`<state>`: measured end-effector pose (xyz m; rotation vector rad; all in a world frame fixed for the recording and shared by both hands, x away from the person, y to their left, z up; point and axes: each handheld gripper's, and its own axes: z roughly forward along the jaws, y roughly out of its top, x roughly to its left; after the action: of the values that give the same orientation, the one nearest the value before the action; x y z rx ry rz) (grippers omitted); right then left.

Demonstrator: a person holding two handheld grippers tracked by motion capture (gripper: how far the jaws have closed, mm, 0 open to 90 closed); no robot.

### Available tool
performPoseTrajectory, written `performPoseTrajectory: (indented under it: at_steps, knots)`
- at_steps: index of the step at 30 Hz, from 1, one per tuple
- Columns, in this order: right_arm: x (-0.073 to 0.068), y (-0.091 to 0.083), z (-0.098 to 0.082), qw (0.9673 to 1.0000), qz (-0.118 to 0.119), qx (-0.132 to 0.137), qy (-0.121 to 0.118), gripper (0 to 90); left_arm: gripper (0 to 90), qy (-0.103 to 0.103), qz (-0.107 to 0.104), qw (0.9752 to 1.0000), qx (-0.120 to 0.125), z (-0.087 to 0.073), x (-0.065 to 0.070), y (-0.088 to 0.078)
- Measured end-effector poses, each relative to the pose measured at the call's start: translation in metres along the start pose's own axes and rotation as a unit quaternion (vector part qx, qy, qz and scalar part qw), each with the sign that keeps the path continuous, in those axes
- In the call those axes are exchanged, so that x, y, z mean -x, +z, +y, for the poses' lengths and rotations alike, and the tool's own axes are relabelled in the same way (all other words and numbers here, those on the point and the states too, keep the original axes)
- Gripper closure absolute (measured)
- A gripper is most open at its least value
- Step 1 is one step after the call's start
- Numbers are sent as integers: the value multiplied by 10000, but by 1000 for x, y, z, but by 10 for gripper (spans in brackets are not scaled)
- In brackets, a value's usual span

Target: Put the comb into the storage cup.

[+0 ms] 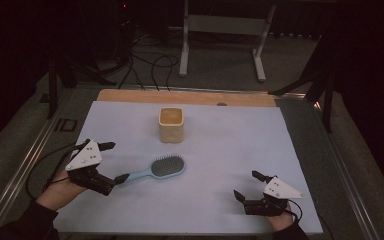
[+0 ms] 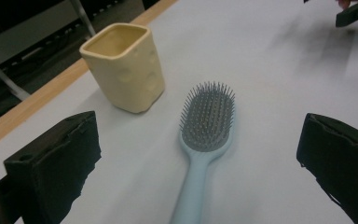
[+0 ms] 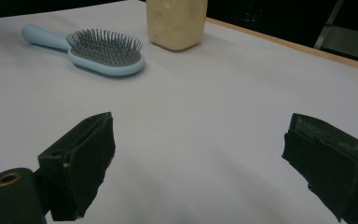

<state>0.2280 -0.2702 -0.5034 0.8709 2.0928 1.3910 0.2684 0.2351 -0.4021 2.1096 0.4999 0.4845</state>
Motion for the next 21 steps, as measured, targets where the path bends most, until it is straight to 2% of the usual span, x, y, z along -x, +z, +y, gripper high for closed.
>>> performPoseTrajectory:
  at_steps: [8,17,21]
  knots:
    - [1,0,0,10000,5,-28,5,87,0,145,-130,9986,-496,2,-2,21]
    - [0,0,0,10000,35,-6,-32,87,0,271,-252,9966,-732,5,1,38]
    - [0,1,0,10000,83,-14,2,87,0,333,-297,9950,-897,6,2,45]
